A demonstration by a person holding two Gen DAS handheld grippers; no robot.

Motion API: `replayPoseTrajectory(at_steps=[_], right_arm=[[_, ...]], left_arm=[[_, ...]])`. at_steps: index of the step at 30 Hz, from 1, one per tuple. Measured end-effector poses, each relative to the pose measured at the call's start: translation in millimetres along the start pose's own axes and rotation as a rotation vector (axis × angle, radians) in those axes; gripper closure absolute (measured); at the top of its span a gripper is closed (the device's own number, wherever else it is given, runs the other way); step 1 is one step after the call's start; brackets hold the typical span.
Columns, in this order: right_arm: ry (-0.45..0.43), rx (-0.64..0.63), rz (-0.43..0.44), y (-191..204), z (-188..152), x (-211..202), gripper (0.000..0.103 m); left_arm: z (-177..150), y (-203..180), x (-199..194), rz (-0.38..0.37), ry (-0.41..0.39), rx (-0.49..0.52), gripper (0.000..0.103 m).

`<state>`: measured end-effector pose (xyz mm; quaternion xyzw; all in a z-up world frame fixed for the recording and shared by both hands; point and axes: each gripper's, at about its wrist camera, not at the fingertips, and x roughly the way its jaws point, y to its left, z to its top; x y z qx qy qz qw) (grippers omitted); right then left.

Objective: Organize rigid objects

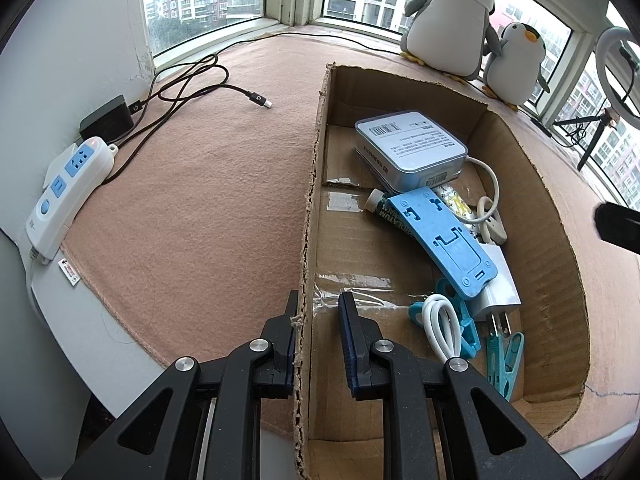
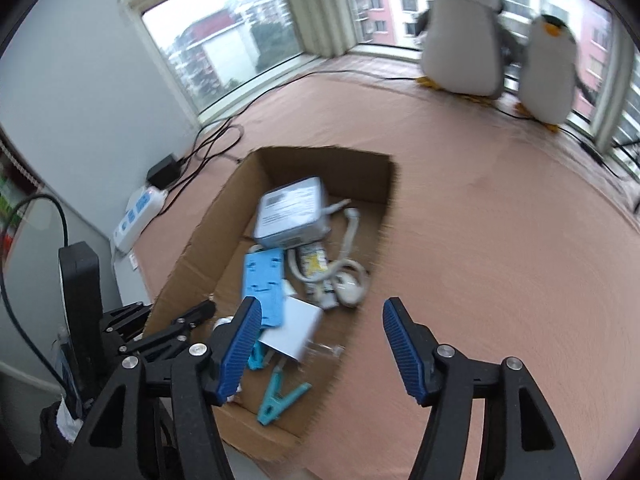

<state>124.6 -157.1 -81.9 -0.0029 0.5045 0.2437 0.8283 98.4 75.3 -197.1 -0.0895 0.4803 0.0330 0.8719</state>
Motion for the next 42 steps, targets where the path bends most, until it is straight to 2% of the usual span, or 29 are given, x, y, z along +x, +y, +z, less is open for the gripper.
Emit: replayPoseTrajectory(at_steps=[5,9,11,13,15,22,24,28,32,35,36,39,42], right_arm=[[-0.017,0.050,-0.055,-23.3,-14.5,-12.1,0.038],[-0.027,0.058,-0.164,-37.7,-29.1,-17.3,0.038],[-0.027,0.074,-0.188,-45.1,-35.6,-19.7,0.038],[-0.030,0.091,-0.195,-51.4,-41.4,-23.3,0.038],[-0.046,0.110,-0.200,-57.2,-45.9,-30.3,0.038],[-0.143,0.120,-0.211,-53.1,-47.0,-66.2,0.038],[-0.180,0.115,-0.224,-48.1,-45.6,-78.1,0.038],[-0.254,0.116,-0.239,-39.2,-43.5,-100.4,0.038],[-0.346,0.130,-0.271,-30.1,-43.0,-126.6,0.038],[-0.409,0.123,-0.306,-20.6,-43.0,-145.6,0.038],[-0.428,0.122,-0.313,-18.0,-42.9,-151.5,0.037],[-0.478,0.119,-0.318,-10.8,-44.8,-167.5,0.027],[-0.517,0.113,-0.332,-5.3,-47.3,-179.4,0.027]], left_arm=[[0.6,-1.1,-3.8,0.006,-0.005,0.001,0.084],[1.8,-1.2,-11.8,0.009,-0.018,0.001,0.084],[2.8,-3.3,-17.6,0.015,-0.028,0.008,0.084],[3.6,-5.5,-24.7,0.022,-0.044,0.017,0.082],[5.1,-6.7,-33.0,0.030,-0.063,0.021,0.074],[13.0,-16.6,-82.6,0.061,-0.183,0.032,0.069],[15.6,-21.6,-102.2,0.057,-0.229,0.038,0.060],[21.1,-30.0,-139.0,0.045,-0.313,0.041,0.057],[22.8,-44.7,-178.5,0.026,-0.404,0.060,0.041],[22.7,-58.4,-207.8,0.010,-0.469,0.087,0.038],[22.4,-62.4,-215.7,0.005,-0.488,0.093,0.036],[20.7,-75.2,-242.6,-0.015,-0.546,0.110,0.027],[17.4,-85.8,-263.1,-0.015,-0.594,0.127,0.025]])
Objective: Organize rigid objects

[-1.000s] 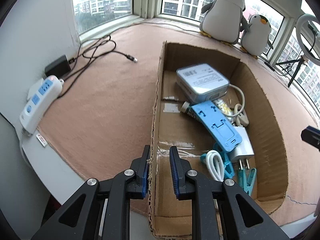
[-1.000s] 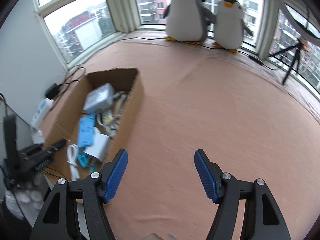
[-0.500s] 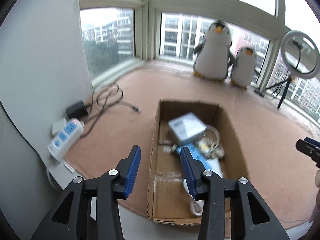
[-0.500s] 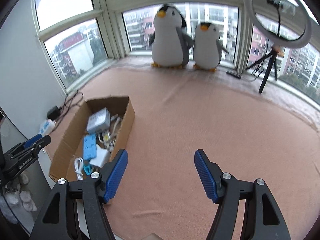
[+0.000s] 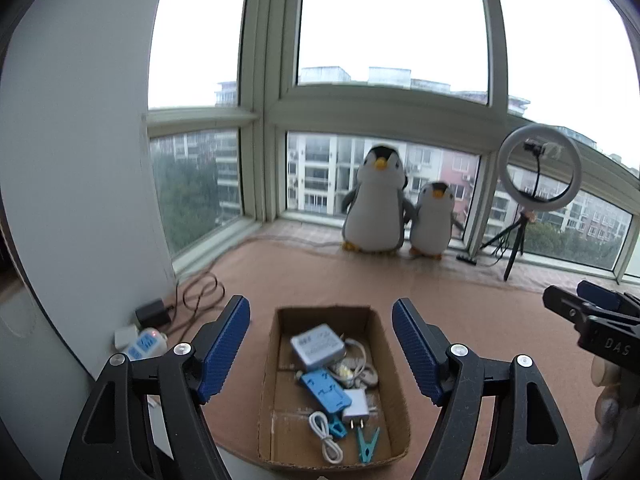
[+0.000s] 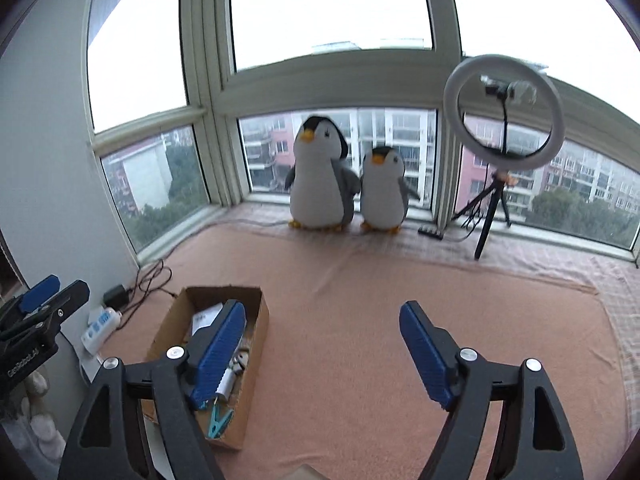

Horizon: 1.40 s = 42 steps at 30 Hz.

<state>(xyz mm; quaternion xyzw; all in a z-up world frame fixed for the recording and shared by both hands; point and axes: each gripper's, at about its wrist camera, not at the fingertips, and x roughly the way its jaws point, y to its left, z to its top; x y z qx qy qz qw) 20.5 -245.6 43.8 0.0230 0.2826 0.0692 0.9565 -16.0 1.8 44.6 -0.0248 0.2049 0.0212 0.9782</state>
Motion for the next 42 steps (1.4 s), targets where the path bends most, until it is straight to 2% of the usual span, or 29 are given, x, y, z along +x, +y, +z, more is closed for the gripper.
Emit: replayPoseTrajectory(at_steps=[3,7,10,13,16,21,42], right_arm=[[-0.031,0.006,-0.004,-0.8,3.3,-10.8,0.026],[-0.089,0.010,-0.028,-1.7,5.4,-24.3,0.017],[-0.127,0.011,-0.045,-1.8,6.6,-32.9,0.015],[-0.167,0.012,-0.063,-3.6,6.3,-41.1,0.006],[-0.190,0.003,-0.084,-3.1,5.3,-46.1,0.006],[-0.181,0.019,-0.065,-2.3,2.1,-45.5,0.006],[-0.185,0.010,-0.096,0.3,-1.7,-48.0,0.005]], left_arm=[[8.4,-7.5,-18.2,-0.006,-0.042,0.008,0.015],[15.7,-14.7,-39.0,0.006,-0.090,0.021,0.012],[18.8,-16.4,-47.4,0.008,-0.109,0.021,0.005],[20.1,-18.6,-55.5,0.025,-0.132,0.017,0.004],[18.5,-18.6,-59.6,0.030,-0.141,0.012,0.002],[16.0,-19.7,-64.0,0.048,-0.147,0.015,0.002],[8.0,-14.7,-52.1,0.042,-0.109,0.002,0.000]])
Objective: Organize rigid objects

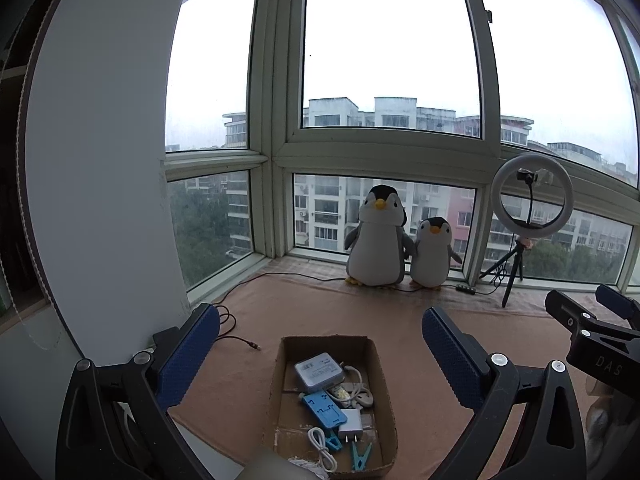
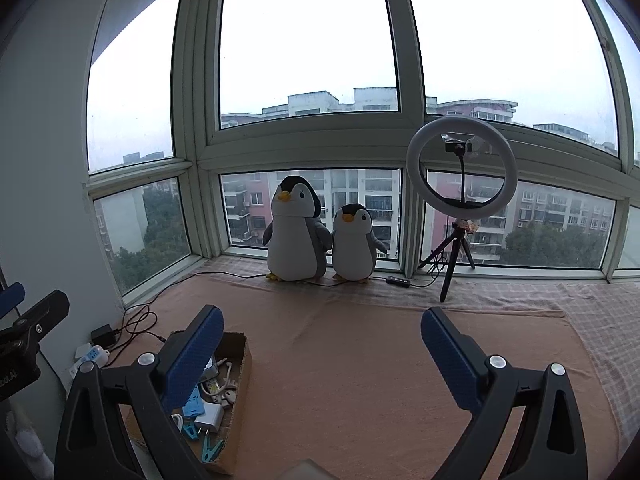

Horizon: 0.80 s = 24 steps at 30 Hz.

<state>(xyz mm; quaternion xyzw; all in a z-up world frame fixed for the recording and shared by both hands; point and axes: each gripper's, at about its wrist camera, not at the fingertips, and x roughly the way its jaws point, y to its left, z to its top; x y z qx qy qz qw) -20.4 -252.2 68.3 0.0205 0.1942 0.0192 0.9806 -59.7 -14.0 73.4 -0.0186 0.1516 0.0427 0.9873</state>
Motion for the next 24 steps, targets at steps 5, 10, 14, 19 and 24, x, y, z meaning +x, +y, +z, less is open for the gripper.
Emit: replayPoseTrajectory(at_steps=[5,10,14,19,24], right_arm=[[0.007,-0.001,0.003,-0.1,0.1,2.6,0.005],[0.008,-0.005,0.005,0.9,0.9,4.2,0.005],[0.009,-0.005,0.002,0.4,0.4,4.7,0.005],[0.012,-0.009,0.002,0.7,0.8,6.2,0.005],[0.015,-0.015,0.005,2.4,0.6,5.6,0.005]], left_arm=[[-0.4,-1.1,1.9,0.000,-0.001,-0.001,0.000],[-0.8,-2.1,3.2,-0.001,0.000,-0.002,0.000],[-1.3,-2.1,3.7,-0.002,0.001,-0.002,0.000],[-1.7,-2.4,3.5,-0.004,0.001,-0.003,0.000],[-2.1,-2.7,4.0,-0.002,0.005,-0.001,0.000]])
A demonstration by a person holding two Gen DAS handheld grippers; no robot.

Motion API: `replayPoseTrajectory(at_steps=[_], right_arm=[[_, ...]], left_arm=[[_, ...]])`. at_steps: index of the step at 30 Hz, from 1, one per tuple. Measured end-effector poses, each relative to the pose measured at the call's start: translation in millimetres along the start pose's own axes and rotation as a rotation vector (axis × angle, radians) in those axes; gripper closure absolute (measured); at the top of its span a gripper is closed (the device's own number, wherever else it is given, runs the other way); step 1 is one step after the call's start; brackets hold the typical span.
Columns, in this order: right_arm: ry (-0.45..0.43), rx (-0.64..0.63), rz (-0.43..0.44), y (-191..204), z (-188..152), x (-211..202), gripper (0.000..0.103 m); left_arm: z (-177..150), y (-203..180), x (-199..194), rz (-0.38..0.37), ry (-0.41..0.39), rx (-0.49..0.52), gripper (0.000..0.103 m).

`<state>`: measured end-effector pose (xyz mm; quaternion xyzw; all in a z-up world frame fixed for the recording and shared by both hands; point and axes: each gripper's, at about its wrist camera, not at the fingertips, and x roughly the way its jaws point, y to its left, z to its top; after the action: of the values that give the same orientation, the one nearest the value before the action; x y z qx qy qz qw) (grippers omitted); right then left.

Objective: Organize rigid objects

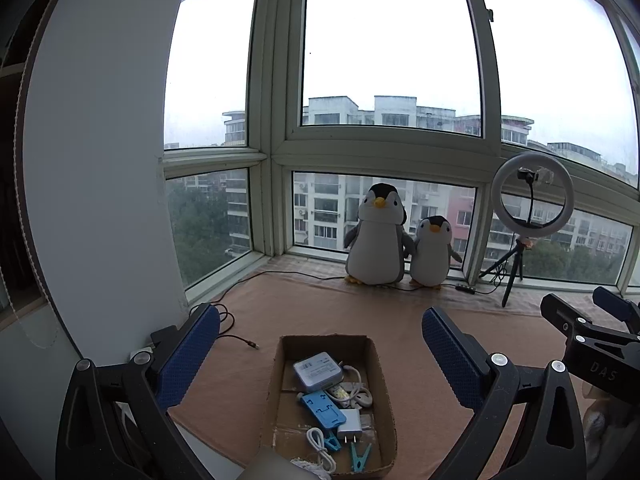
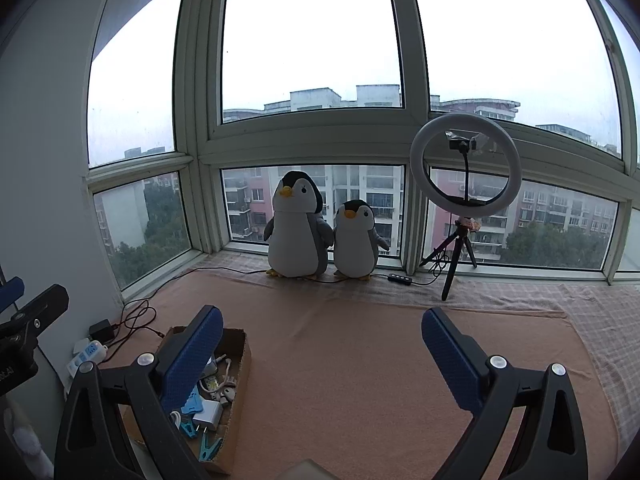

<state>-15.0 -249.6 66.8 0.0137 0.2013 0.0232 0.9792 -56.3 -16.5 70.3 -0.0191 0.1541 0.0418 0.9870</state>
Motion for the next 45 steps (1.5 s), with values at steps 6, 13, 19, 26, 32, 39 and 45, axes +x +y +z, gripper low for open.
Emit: replayPoseTrajectory(at_steps=[6,13,19,26,32,39,45], right_arm=[[0.001,0.001,0.001,0.7,0.1,0.4,0.005],[-0.001,-0.001,0.000,1.2,-0.3,0.8,0.005],[0.005,-0.002,0.003,0.8,-0.8,1.1,0.005],[0.004,-0.001,0.004,-0.3,-0.7,0.8,0.005],[0.011,-0.005,0.006,-0.9,-1.0,1.4,0.004],[0.013,-0.005,0.007,-1.4,-0.8,2.2,0.004],[0.016,-0.006,0.007,-1.8,-1.1,3.0,0.004]], left_arm=[[0.0,-0.5,0.1,-0.004,0.001,0.001,0.000],[-0.3,-0.8,-0.8,-0.005,0.000,0.002,0.000],[0.2,0.0,-0.5,-0.007,0.002,0.003,0.000],[0.2,-0.1,-0.4,-0.007,0.001,0.003,0.000],[0.4,-0.3,-0.4,-0.008,0.002,0.003,0.000],[0.2,-1.2,-0.5,-0.009,0.004,0.003,0.000],[1.2,-0.5,0.6,-0.009,0.006,0.003,0.000]])
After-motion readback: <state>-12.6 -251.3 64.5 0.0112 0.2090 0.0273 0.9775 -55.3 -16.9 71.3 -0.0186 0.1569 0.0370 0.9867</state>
